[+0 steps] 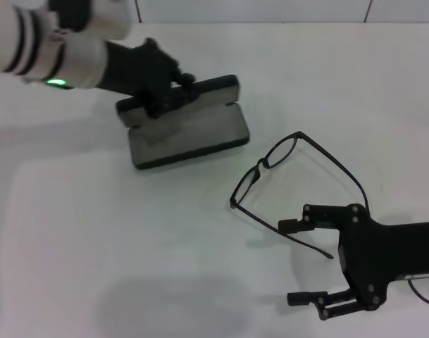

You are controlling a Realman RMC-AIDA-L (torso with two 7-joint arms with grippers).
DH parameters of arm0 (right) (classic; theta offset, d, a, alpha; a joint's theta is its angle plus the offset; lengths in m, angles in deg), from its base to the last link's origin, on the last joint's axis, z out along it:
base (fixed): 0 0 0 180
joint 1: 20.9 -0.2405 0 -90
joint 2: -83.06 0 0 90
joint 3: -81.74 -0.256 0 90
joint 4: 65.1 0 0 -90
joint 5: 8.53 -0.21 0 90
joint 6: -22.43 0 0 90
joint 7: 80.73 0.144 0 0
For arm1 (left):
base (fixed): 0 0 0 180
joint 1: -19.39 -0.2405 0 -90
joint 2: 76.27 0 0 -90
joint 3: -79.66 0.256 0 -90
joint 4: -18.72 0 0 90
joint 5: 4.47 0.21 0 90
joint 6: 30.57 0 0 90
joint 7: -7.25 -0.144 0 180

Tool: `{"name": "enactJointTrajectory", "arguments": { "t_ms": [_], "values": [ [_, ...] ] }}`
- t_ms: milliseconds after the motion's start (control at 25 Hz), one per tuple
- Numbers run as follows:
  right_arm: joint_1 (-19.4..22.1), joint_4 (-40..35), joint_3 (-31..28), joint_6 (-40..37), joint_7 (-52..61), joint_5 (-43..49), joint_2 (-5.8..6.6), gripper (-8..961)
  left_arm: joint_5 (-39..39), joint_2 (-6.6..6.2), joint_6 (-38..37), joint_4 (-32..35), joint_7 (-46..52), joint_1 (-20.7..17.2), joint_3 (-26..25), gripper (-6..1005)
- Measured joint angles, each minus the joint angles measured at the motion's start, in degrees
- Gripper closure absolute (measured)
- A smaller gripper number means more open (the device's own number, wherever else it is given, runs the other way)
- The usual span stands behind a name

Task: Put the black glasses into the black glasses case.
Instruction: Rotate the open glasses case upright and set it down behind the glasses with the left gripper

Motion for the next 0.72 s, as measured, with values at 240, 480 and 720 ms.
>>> {"name": "enactJointTrajectory", "arguments": {
  "t_ms": [240, 480, 720],
  "values": [
    [1.0, -0.7, -0.1, -0.3, -0.4, -0.2, -0.40, 190, 2.1, 0.10, 3.7, -5.7, -3.5, 5.7, 5.2, 800],
    [2.6, -1.4, -0.9, -1.1, -0.4, -0.3, -0.26, 192, 1.6, 0.27, 5.5, -10.7, -8.4, 8.8, 5.9, 798],
    [3.7, -1.3, -2.5, -1.6, -0.4, -0.1, -0.14, 194, -2.1, 0.39, 5.4, -12.9, -8.7, 9.7, 8.3, 796]
  ]
}}
